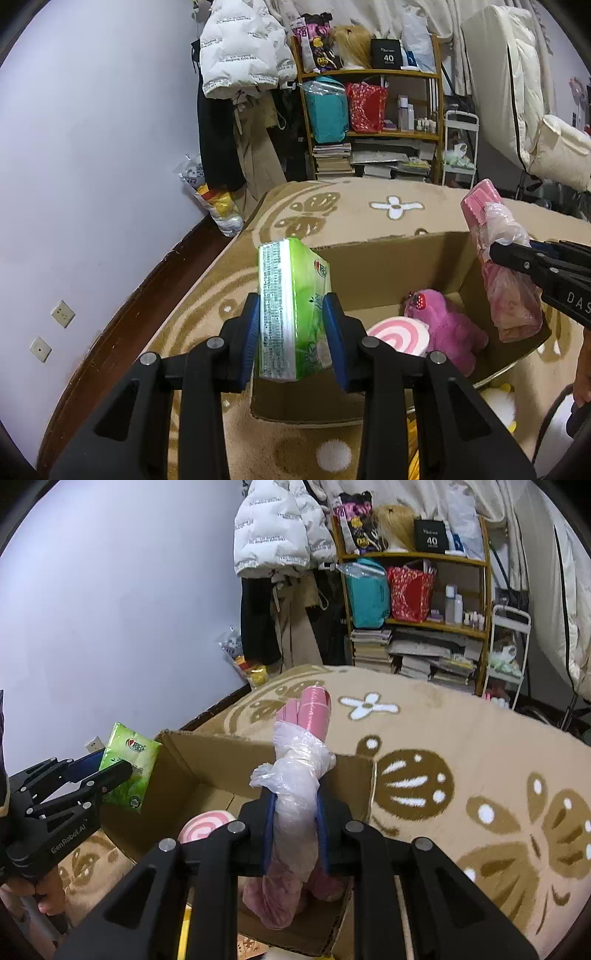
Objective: Organize soft objects
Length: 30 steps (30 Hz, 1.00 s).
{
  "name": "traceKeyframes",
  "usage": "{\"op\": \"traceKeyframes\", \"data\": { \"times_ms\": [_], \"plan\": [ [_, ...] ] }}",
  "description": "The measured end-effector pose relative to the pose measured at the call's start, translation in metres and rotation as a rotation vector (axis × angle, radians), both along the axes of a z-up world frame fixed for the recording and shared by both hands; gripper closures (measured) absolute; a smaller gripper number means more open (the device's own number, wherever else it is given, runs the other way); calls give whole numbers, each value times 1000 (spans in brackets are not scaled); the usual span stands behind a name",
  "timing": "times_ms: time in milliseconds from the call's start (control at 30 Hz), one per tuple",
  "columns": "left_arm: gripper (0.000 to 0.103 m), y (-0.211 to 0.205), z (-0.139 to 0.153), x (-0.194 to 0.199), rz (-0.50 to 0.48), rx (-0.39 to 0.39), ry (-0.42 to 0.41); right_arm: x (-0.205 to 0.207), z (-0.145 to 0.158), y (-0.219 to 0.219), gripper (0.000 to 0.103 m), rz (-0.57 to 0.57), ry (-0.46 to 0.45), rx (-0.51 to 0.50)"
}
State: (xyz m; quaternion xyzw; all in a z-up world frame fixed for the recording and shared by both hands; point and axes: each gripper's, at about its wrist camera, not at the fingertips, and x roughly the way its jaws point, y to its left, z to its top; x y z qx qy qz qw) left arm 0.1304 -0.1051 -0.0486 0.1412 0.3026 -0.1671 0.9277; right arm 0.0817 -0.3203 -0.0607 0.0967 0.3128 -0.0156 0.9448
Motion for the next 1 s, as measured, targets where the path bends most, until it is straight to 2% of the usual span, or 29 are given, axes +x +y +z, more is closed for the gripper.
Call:
{"op": "traceKeyframes", "data": {
  "times_ms": [333, 467, 533, 667, 733, 800, 867, 933, 1000],
  "plan": [
    [67, -6, -11, -3, -4, 54, 14, -1, -6, 5, 80, 4, 30, 6],
    [48, -1, -6, -5, 24, 57, 7, -4, -5, 6, 80, 0, 38, 11],
    [48, 3, -2, -5, 45, 67, 2, -7, -4, 7, 77, -16, 44, 5],
    [46, 15, 6, -9, 59, 49, 22, -19, 5, 9, 48, -31, 17, 7],
    [39, 20, 10, -13, 66, 46, 20, -24, 11, 9, 42, -37, 2, 9],
    [31, 26, 15, -19, 73, 44, 14, -30, 18, 10, 30, -38, -5, 12],
    [28, 31, 19, -25, 75, 50, 15, -37, 25, 12, 16, -33, -12, 17],
    [22, 35, 22, -31, 82, 56, 18, -44, 30, 13, 9, -35, -19, 21],
    [11, 40, 24, -37, 91, 48, 22, -51, 34, 15, 1, -43, -23, 30]
  ]
}}
